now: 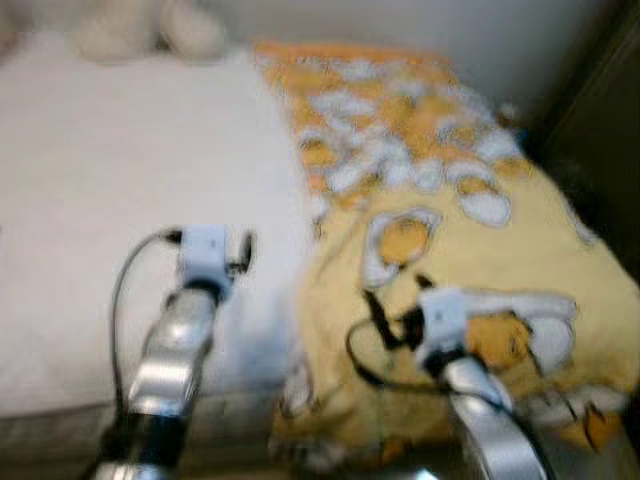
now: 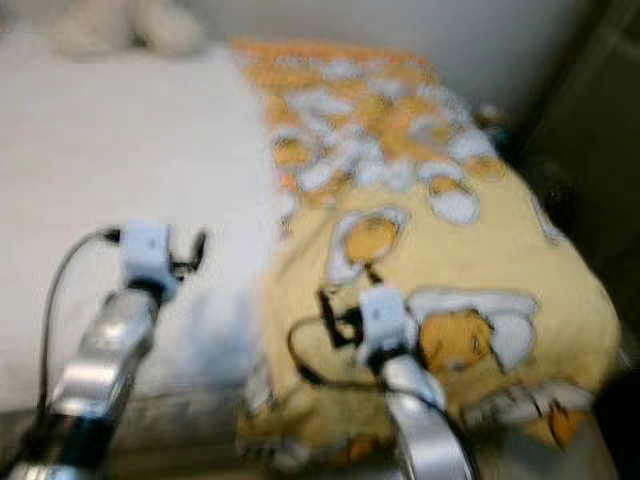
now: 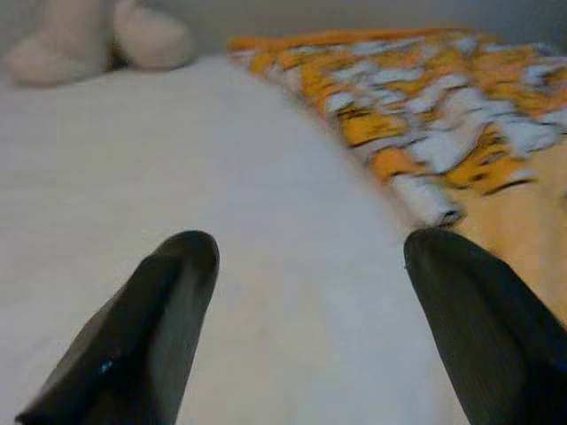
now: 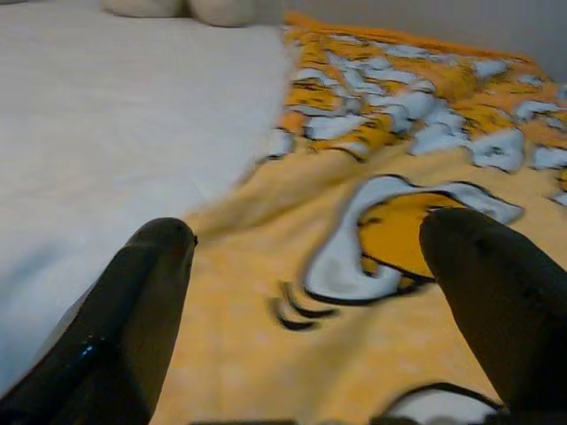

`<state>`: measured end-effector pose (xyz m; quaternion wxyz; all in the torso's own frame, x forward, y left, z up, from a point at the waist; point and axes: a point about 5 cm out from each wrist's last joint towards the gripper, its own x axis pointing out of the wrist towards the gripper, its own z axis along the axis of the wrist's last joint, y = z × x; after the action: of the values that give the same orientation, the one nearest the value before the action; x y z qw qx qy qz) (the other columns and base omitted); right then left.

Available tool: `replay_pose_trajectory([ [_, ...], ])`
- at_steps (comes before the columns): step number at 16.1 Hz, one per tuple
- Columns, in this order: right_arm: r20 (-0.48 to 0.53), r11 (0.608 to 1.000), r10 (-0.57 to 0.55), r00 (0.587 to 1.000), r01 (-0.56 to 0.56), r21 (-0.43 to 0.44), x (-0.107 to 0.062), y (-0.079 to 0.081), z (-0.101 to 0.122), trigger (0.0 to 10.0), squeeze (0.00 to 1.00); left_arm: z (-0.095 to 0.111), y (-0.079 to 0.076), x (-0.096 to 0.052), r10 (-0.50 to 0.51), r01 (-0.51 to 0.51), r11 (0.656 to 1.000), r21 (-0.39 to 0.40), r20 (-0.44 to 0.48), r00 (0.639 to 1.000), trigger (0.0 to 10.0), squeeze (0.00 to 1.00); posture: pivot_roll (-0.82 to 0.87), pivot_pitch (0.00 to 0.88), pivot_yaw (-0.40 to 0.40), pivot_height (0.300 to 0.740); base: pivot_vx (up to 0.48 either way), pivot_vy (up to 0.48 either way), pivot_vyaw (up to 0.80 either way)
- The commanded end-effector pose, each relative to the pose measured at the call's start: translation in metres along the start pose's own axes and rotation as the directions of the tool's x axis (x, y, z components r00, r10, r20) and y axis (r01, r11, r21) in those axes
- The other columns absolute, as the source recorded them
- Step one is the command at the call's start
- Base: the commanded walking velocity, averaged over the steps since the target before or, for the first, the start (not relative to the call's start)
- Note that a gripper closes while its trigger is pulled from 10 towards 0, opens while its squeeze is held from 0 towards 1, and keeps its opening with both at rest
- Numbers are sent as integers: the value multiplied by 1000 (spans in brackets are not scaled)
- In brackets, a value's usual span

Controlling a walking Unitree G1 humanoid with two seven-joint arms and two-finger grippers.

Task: Clean up the room

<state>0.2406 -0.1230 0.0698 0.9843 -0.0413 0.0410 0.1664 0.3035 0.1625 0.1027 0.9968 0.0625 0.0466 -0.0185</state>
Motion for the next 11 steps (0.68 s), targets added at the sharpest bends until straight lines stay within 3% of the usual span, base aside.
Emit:
replay_pose_trajectory([
  [1,-23,999,-41,999,41,-19,-7,-12,-4,10000,0,2,-18,0,-59,59,998,-8,5,998,10000,0,-34,11,-49,740,292,-375,0],
  [4,-19,999,-27,999,26,-25,-7,-11,-3,10000,0,4,-21,1,-62,62,998,-10,6,998,10000,0,-33,16,-51,740,320,-354,0],
  [9,-43,999,-33,999,31,-26,-8,-12,-6,10000,0,5,-25,2,-52,52,999,-11,0,999,10000,0,-34,23,-51,740,350,-325,699],
  [11,-40,999,-35,999,34,-14,-9,-11,-6,10000,0,6,-28,3,-63,63,998,-4,0,998,10000,0,-37,26,-48,740,362,-309,0],
])
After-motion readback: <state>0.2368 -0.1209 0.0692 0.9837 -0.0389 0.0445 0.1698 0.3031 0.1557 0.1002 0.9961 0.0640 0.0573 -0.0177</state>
